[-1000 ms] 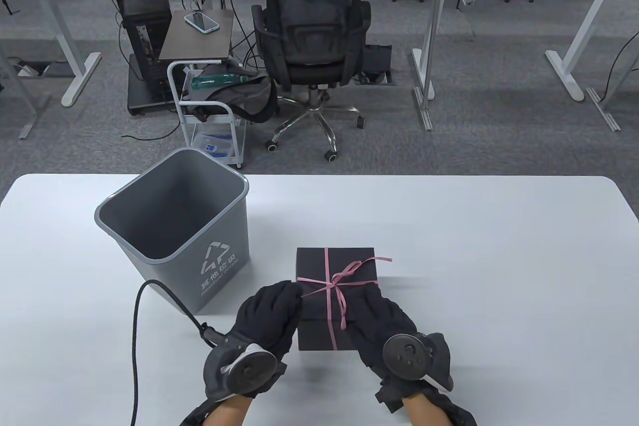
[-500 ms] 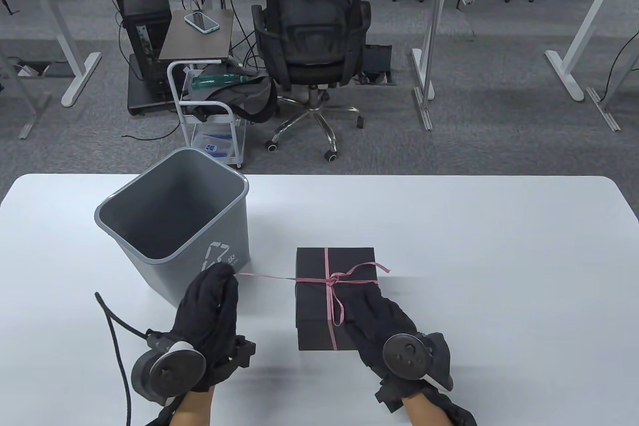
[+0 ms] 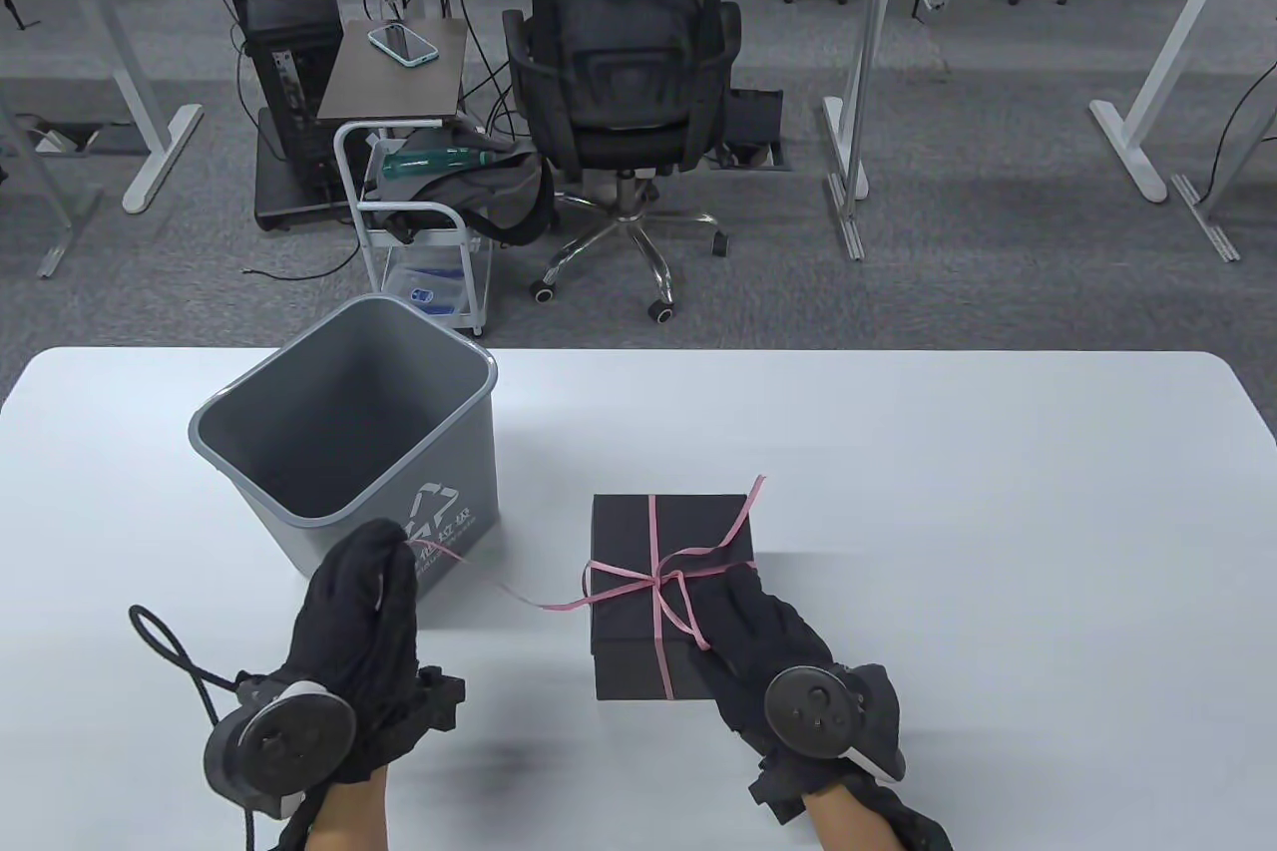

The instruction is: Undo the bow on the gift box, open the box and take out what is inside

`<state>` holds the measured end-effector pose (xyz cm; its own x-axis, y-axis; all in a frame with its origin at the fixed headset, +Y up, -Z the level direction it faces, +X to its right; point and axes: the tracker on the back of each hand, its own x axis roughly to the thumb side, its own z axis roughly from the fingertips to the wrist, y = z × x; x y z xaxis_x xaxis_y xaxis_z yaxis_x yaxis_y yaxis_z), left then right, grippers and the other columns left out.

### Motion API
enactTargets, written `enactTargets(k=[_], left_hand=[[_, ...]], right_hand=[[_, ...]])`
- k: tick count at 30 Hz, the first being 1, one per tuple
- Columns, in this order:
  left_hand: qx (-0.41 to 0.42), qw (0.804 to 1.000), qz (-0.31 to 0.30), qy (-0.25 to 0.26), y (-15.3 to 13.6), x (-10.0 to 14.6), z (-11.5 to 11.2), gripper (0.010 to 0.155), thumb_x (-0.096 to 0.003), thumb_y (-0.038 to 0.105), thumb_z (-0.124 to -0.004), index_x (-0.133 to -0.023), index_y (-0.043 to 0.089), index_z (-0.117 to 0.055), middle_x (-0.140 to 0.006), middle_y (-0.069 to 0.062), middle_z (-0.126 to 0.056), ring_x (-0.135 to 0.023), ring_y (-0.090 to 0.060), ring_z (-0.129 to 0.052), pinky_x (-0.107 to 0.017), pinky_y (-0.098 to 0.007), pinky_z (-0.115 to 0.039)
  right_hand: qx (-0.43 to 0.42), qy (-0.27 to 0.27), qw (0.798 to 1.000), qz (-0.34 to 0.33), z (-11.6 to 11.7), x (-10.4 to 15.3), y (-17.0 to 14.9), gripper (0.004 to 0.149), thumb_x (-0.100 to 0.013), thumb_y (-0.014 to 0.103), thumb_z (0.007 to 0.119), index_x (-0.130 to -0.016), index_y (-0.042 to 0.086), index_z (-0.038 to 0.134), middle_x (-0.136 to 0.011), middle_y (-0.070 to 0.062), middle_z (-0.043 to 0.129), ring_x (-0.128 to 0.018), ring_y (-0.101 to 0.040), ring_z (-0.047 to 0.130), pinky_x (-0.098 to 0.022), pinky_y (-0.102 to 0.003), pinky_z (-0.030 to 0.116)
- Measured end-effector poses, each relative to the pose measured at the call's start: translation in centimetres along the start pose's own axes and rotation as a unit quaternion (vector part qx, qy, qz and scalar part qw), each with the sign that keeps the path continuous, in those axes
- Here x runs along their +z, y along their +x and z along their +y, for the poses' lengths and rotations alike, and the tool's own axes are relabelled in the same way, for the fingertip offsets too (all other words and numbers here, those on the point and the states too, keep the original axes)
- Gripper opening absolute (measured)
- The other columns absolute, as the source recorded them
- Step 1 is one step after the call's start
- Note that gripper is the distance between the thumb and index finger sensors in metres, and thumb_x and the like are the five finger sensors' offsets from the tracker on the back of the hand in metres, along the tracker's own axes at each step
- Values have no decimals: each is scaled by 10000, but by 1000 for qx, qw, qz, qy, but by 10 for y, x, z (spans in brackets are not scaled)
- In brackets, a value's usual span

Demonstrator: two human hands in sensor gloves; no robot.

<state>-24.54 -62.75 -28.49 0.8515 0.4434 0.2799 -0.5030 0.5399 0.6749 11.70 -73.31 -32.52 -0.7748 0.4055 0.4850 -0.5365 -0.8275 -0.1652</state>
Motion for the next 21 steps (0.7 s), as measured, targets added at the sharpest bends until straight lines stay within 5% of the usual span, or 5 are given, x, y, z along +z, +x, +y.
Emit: enactTargets(k=[7, 14, 18, 21], left_hand=[[-60, 970, -10, -237, 36, -7, -42, 671, -615, 341, -841, -1170, 151, -515, -1155, -189, -672, -980, -436, -778, -690, -573, -714], [-94, 940, -105, -311, 97, -14, -93, 630, -600, 357, -857, -1153, 234, -582, -1178, -143, -673, -1030, -407, -749, -731, -572, -689], [-119, 897, -162, -393, 122, -15, -120, 525, -596, 281, -864, -1085, 323, -678, -1211, -91, -626, -1090, -361, -690, -770, -565, -659], [-178, 886, -150, -402, 127, -14, -136, 540, -606, 238, -844, -1100, 353, -656, -1230, -75, -599, -1111, -354, -666, -787, -567, -644]], right_hand=[[-1, 2, 1000, 0, 0, 0, 0, 637, -596, 446, 770, -1148, 188, 585, -1163, -140, 475, -856, -514, 737, -640, -592, 636], [-1, 6, 1000, 0, 0, 0, -1, 640, -597, 439, 772, -1152, 185, 579, -1164, -143, 468, -858, -515, 733, -642, -592, 635], [-4, 7, 1000, 0, 0, -1, -1, 638, -597, 438, 773, -1151, 187, 581, -1164, -141, 469, -858, -515, 733, -642, -591, 635], [-6, 8, 1000, 0, 0, -1, -2, 640, -596, 437, 775, -1151, 184, 581, -1164, -140, 469, -857, -515, 734, -641, -592, 636]])
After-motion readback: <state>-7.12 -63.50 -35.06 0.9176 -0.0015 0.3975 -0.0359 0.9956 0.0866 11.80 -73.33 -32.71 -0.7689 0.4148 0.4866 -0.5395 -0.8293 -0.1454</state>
